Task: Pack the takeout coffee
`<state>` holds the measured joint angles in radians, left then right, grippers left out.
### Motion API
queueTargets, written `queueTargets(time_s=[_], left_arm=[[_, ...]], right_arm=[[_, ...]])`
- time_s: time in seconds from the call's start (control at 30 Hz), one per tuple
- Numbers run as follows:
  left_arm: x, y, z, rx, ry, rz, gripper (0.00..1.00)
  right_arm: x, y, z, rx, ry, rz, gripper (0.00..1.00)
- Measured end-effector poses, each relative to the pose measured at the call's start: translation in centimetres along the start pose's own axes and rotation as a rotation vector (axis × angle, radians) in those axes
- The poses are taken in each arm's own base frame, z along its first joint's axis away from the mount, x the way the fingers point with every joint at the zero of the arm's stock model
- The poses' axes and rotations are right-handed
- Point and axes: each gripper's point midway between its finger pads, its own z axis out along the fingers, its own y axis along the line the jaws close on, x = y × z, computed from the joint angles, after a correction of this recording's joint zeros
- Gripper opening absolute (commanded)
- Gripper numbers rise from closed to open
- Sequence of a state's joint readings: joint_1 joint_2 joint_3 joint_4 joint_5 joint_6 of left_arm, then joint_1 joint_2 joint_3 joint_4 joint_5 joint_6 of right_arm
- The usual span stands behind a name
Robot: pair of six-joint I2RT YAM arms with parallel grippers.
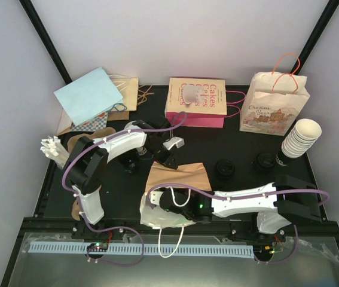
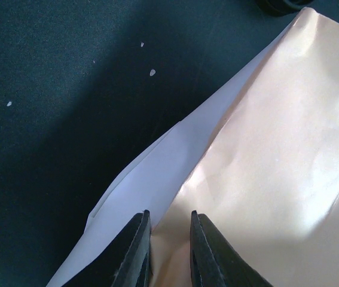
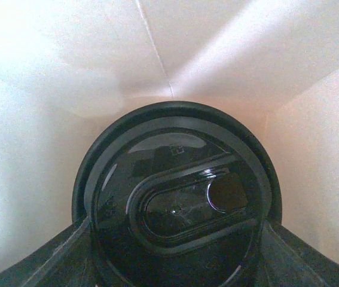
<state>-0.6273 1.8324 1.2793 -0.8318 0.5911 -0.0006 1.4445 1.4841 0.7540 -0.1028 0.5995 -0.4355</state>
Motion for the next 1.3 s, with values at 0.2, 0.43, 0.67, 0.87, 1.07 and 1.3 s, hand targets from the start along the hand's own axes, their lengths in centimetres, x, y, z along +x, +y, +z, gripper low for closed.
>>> queueTargets(time_s=[0.2,0.43,0.67,0.87,1.07,1.3], left_arm=[[0.0,0.0,0.0,0.0,0.0,0.0,0.2],[-0.2,-0.1,-0.2,0.001,-0.005,0.003,0.2],[-0.2,-0.4,-0.5,0.004,0.008,-0.005,0.21],[0.6,-0.7,-0.5,0.015,0.041,-0.027,0.21],[1.3,-0.8,-0.2,0.034,0.072,-0.057,0.22],[1.8,-1.4,-0.1,0.059,0.095,-0.071,0.39]], right_arm=[[0.1,-0.1,-0.1,-0.004,0.008,-0.003,0.95],[0.9,-0.2,-0.8,-0.021,0.026,-0.003,1.0],[1.6,-0.6,-2.0,-0.076,0.054,-0.018,1.0],[2.6,-0.7,-3.1,-0.13,0.087,-0.039,1.0],[3.7,-0.7,-3.6,-0.154,0.128,-0.055,1.0],[3.5,-0.8,-4.2,-0.198,0.142,-0.071,1.0]])
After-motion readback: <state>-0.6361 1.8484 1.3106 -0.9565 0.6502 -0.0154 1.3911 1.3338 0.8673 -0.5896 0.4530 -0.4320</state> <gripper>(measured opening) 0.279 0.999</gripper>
